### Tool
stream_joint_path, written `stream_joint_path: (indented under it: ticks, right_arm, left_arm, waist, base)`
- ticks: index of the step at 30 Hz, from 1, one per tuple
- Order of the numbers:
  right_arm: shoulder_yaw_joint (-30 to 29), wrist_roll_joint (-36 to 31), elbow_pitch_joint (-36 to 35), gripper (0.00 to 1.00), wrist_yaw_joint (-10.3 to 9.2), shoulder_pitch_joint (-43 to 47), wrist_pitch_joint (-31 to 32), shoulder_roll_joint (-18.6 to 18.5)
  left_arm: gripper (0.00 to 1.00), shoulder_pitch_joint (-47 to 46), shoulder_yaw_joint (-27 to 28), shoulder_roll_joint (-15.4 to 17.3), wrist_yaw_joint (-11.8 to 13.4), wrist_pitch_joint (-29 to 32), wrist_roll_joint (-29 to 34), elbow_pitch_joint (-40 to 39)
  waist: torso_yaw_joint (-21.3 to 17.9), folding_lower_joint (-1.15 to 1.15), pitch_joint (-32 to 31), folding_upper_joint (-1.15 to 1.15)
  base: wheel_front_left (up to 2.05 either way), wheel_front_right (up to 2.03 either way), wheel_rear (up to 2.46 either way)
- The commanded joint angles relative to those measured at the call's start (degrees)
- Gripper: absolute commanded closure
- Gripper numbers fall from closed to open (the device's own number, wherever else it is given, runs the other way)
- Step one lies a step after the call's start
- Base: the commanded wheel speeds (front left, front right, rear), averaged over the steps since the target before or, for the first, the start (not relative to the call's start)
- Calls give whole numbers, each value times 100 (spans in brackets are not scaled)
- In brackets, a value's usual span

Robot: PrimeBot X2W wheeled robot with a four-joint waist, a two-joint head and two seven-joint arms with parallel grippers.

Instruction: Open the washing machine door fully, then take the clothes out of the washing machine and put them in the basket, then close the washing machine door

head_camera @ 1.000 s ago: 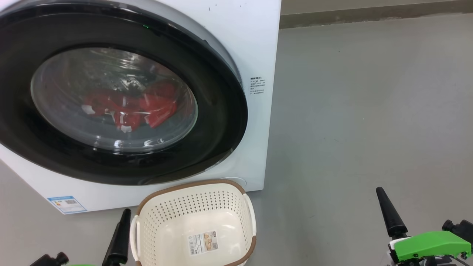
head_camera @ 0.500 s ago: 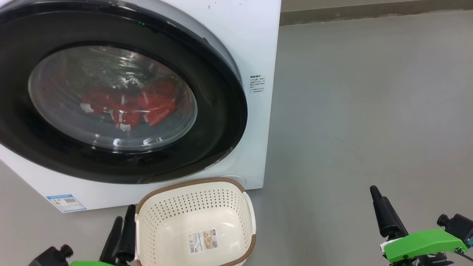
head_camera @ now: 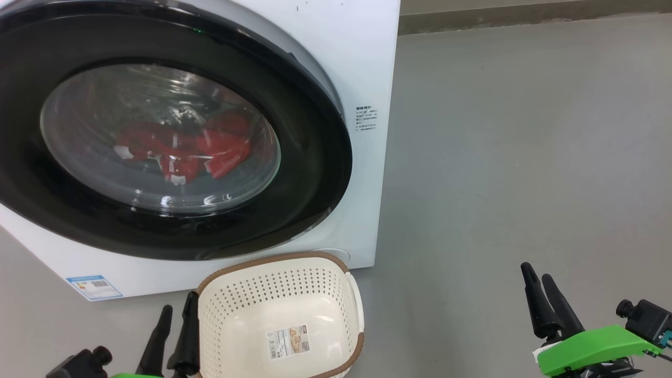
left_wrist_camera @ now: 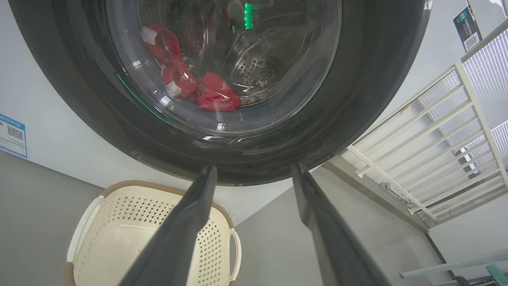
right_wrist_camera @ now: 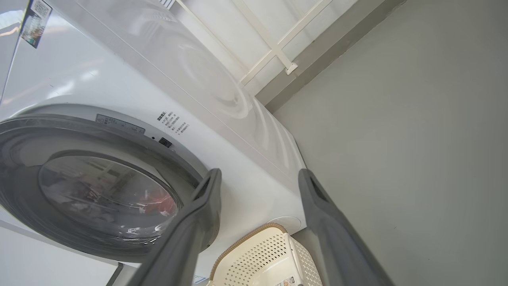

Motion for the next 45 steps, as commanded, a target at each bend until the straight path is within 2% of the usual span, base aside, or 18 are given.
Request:
stream_joint_path:
  ticks: [1,34,45]
  right_arm:
    - [115,-271,-189,0,1,-21,-104,-97]
    - [393,-1931,-396,0,2,217,-643,-211]
    - [404,-2543,-527,0,2,270,-828,-252]
  left_arm:
    - [0,-22,83,99,46,-106,286,-214]
    - [0,239,89,118,204,-649,2236,-492]
    - [0,279,88,125,183,-835,2855,-566]
  waist:
    - [4,0,-2,0]
    - [85,0,-39,0]
    - [110,0,10,0]
  base:
    - [0,0,0]
    - [0,0,0]
    - [0,0,0]
